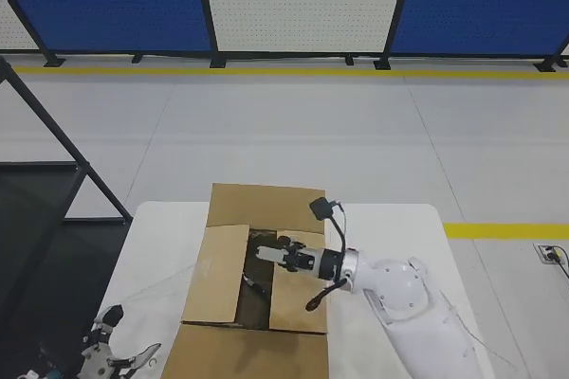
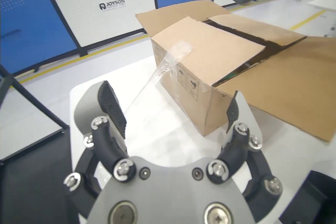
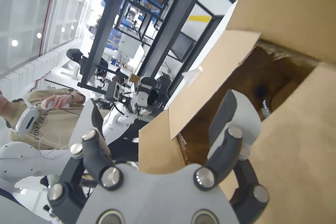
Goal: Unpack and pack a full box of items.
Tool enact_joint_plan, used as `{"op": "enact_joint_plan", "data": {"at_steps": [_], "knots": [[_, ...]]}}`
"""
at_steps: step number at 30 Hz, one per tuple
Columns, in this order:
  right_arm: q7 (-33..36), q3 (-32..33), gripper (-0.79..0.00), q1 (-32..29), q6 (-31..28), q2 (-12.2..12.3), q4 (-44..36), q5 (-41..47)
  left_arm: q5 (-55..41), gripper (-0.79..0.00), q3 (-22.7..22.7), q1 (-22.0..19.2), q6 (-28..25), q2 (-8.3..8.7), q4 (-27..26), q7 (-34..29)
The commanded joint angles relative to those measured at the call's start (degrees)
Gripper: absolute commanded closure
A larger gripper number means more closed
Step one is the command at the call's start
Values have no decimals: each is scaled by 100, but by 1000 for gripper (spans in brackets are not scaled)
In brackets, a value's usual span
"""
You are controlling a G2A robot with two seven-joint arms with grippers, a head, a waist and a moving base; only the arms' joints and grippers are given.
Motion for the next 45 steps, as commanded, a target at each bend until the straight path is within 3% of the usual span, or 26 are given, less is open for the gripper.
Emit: {"op": "enact_joint_plan", "data": {"at_steps": [1,5,8,16,20,28,36,45], "knots": [[-141,282,-785,-27,-161,50,138,15,-128,-785,-96,11,-473,31,28,-115],[-243,734,-785,-61,-264,139,442,214,-180,-785,-240,27,-1359,109,101,-491],[-243,734,-785,-61,-264,139,442,214,-154,-785,-188,118,-1367,185,-40,-767],[-239,726,-785,-74,-232,139,487,223,-154,-785,-188,118,-1367,185,-40,-767],[-332,764,-785,333,-25,121,1388,643,-233,-785,-129,100,-1291,181,-158,-840],[-434,636,-785,1493,-518,69,3443,737,-575,-785,-215,356,-1367,245,-224,-620],[-191,200,-785,2498,-1098,-140,5262,816,-491,-785,-69,794,-1367,616,-404,-240],[421,-5,-785,2923,-1686,-395,6022,1384,213,-785,108,803,-1367,982,-190,35]]}}
